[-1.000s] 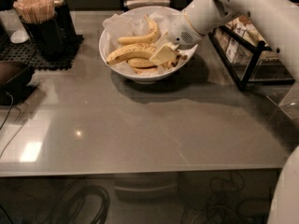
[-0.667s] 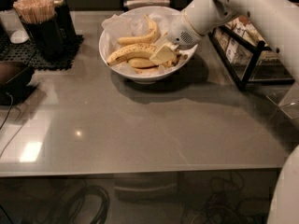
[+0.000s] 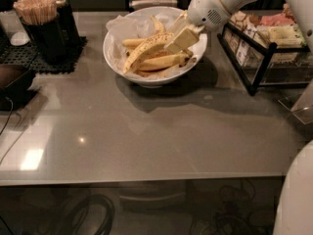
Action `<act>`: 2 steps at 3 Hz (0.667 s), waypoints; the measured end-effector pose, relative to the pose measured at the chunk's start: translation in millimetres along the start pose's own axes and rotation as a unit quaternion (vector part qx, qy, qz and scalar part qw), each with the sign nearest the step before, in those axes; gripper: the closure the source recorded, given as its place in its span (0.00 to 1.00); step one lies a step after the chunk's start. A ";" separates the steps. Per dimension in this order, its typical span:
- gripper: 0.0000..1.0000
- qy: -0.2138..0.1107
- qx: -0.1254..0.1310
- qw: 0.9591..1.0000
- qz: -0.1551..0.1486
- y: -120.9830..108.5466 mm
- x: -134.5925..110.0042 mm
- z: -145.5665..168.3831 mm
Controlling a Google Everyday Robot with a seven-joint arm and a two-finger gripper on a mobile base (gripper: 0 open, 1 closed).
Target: Pick banana from white bowl
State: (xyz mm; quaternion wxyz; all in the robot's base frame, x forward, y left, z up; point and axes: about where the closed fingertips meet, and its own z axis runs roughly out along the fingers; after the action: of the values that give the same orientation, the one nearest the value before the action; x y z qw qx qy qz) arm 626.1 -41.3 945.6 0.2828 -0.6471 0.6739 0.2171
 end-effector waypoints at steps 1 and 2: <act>1.00 -0.045 -0.020 0.999 0.012 26.0 0.4 -29.9; 1.00 -0.113 -0.040 0.992 0.046 61.8 17.9 -46.2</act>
Offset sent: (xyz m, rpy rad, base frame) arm -0.1267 -0.0802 -0.0069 0.4279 0.2490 -0.0354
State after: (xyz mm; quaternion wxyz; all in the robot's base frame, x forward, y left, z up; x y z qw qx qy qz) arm 559.9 -81.0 963.7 0.3205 -0.5974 0.6575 0.3287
